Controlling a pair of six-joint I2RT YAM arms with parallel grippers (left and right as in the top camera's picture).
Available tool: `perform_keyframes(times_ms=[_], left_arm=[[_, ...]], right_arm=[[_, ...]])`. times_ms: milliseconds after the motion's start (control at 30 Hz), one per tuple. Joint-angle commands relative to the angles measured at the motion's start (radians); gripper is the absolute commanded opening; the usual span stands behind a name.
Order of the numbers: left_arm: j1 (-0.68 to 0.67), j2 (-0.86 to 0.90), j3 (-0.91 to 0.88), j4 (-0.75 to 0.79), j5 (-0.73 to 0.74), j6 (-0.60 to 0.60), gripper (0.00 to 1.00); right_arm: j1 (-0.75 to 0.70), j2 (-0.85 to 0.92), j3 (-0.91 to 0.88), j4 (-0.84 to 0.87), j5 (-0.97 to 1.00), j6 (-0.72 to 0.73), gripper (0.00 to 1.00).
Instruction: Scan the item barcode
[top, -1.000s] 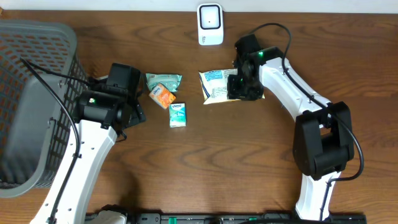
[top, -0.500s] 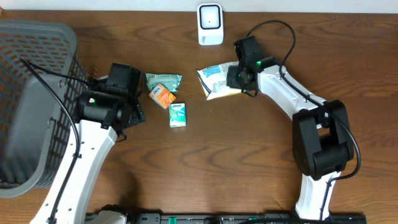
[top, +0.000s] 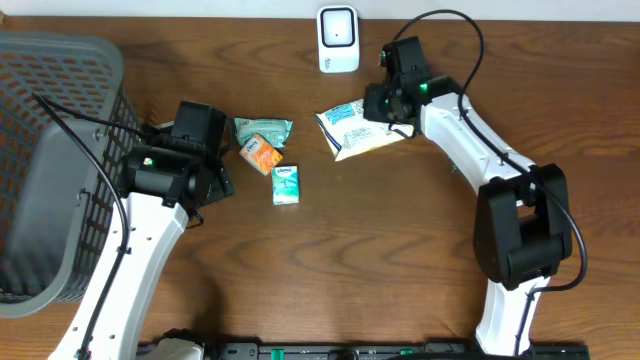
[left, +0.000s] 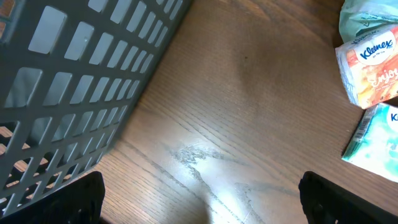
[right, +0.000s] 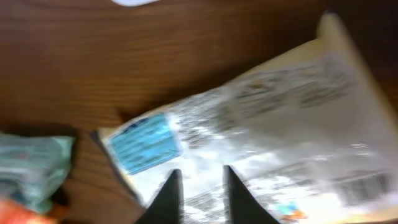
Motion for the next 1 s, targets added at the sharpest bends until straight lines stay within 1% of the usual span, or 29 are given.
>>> perform_keyframes(times_ms=[0,133,233,367,433,500,733,800,867,900,933,967], left_arm=[[0.005,-0.007,0.003,-0.003,-0.013,-0.005,0.98],[0.005,-0.007,0.003,-0.003,-0.013,-0.005,0.98],[0.005,-0.007,0.003,-0.003,-0.013,-0.005,0.98],[0.005,-0.007,0.003,-0.003,-0.013,-0.005,0.98],[0.005,-0.007,0.003,-0.003,-0.013,-0.005,0.98],[0.005,-0.007,0.003,-0.003,-0.013,-0.005,0.98],[0.005,-0.007,0.003,-0.003,-0.013,-0.005,0.97],[0.005,-0.007,0.003,-0.003,-0.013,-0.005,0.98],[0.005,-0.007,0.003,-0.003,-0.013,-0.005,0.98],[0.005,-0.007,0.003,-0.003,-0.013,-0.005,0.98],[0.005,-0.007,0.003,-0.003,-0.013,-0.005,0.98],[0.005,-0.007,0.003,-0.003,-0.013,-0.005,0.98]], right_arm=[[0.051,-0.001,0.003,0.059,-0.043,0.005,0.11],[0.105,0.047,-0.002,0.119,0.103,0.005,0.17],[0.133,0.084,-0.002,0.107,0.220,0.005,0.16],[0.145,0.126,-0.002,0.065,0.252,0.004,0.15],[0.140,0.140,-0.002,0.008,0.270,0.005,0.09],[0.136,0.140,-0.002,-0.048,0.301,0.005,0.01],[0.124,0.077,0.001,-0.284,0.337,0.003,0.01],[0.124,0.046,0.001,-0.331,0.361,-0.027,0.02],[0.123,-0.004,0.001,-0.361,0.376,-0.060,0.12],[0.123,-0.024,0.001,-0.365,0.380,-0.060,0.28],[0.121,-0.039,0.001,-0.368,0.381,-0.060,0.49],[0.117,-0.058,0.001,-0.369,0.383,-0.059,0.67]])
